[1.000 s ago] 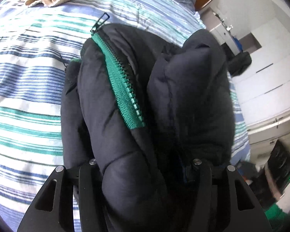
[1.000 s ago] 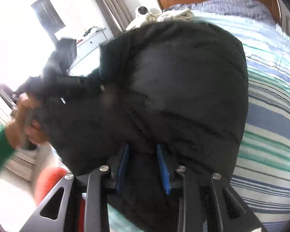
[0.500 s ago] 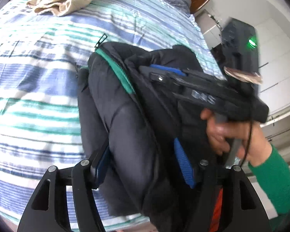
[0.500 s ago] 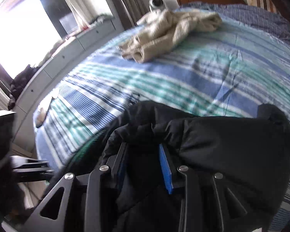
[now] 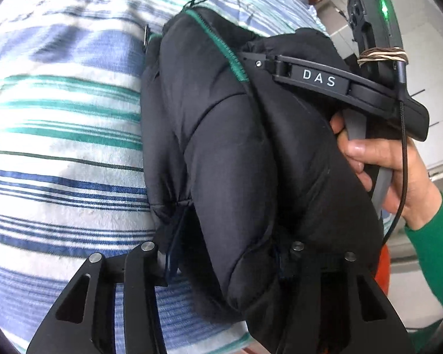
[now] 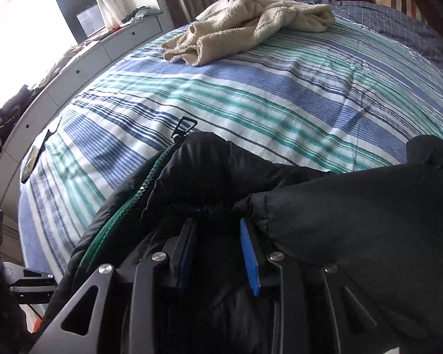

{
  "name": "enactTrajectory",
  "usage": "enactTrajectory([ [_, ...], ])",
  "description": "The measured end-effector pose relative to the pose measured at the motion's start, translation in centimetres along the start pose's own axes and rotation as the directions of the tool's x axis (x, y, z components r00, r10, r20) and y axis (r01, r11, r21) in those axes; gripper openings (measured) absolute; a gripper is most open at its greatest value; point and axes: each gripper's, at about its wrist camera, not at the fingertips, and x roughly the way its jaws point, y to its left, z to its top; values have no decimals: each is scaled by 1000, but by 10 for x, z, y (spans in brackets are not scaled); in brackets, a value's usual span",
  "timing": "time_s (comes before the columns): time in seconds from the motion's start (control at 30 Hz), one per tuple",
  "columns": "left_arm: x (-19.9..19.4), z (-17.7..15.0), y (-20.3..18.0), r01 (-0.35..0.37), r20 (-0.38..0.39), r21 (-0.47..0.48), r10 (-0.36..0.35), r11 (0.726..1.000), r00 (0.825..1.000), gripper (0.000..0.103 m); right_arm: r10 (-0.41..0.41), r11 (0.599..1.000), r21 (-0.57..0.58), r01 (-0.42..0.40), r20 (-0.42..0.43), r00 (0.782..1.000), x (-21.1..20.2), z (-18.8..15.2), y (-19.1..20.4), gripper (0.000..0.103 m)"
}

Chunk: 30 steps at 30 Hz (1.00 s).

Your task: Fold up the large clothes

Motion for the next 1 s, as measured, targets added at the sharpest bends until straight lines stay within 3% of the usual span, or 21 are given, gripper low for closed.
enactTrajectory([
  [0.27,4,-5,9,7,-3,-17,-7,1000,1000,47,-63,998,-25,62,-28,998,-1,8,9,29],
  [0.43,4,-4,-3,-15,0,-15,15,1000,1000,48,36,999,12,-36,52,998,-86,-13,7,32],
  [0.57,3,-5,-4,-11,2,-18,11,1000,1000,48,99,994,-63,-93,101,990,-165,-72,3,32],
  [0.7,3,-6,-5,-15,3,-14,15,1000,1000,48,110,990,-103,-101,81,991,-205,-147,6,32],
  [0.9,2,-8,-15,-20,9,-13,20,1000,1000,48,66,998,-26,-65,42,997,-178,-209,5,31],
  [1.0,2,-10,-19,-29,16,-4,29,1000,999,48,108,993,54,-105,-58,992,-137,-218,-10,30],
])
